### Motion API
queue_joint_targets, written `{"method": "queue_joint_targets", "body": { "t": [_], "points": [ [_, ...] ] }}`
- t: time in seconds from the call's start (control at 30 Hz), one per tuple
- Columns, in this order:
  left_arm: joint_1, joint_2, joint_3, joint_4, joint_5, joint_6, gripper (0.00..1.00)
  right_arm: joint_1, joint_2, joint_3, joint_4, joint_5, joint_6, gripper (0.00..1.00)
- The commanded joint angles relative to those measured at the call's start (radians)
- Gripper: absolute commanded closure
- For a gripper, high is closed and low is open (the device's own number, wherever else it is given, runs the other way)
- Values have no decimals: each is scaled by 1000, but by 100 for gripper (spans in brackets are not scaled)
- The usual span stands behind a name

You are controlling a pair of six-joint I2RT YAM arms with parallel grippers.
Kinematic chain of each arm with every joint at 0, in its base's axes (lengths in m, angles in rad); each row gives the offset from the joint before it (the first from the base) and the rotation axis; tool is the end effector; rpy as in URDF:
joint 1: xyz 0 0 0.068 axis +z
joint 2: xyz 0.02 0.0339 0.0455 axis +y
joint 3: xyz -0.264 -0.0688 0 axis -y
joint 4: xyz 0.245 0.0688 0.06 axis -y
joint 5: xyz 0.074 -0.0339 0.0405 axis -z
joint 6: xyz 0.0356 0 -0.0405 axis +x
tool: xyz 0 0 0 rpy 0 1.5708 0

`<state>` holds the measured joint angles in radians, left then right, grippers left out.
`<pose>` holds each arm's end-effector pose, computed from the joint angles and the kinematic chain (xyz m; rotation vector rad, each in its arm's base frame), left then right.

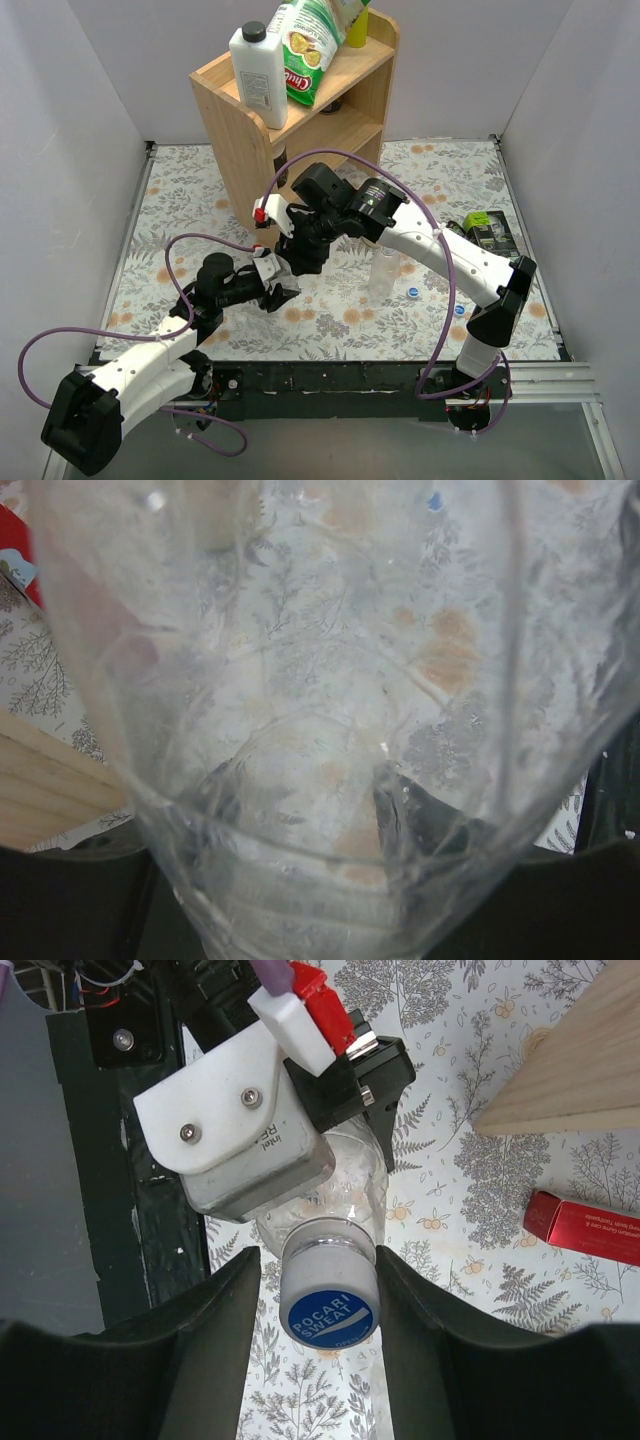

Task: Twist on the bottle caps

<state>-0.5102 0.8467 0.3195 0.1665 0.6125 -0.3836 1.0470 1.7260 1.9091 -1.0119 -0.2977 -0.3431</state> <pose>0.1502 -0.1075 0.2035 0.5632 1.9690 -1.1685 0.1729 0.3202 0.3983 -1.6858 1.7975 0.6762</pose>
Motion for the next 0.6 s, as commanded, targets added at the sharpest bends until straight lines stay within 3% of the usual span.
{"method": "queue_joint_targets", "body": {
  "t": [0.0,0.13,0.4,0.57],
  "points": [
    [-2,-9,13,65,26,-11,100,8,4,34,-36,-27,6,42],
    [-2,6,15,41,47,3,100,8,0,67,-50,-23,-11,9],
    [-2,64,49,-18,122,43,100,1,-31,122,-163,6,-108,8],
    [-2,95,90,-126,185,144,100,-10,-147,-31,-122,9,-256,8]
  ]
}}
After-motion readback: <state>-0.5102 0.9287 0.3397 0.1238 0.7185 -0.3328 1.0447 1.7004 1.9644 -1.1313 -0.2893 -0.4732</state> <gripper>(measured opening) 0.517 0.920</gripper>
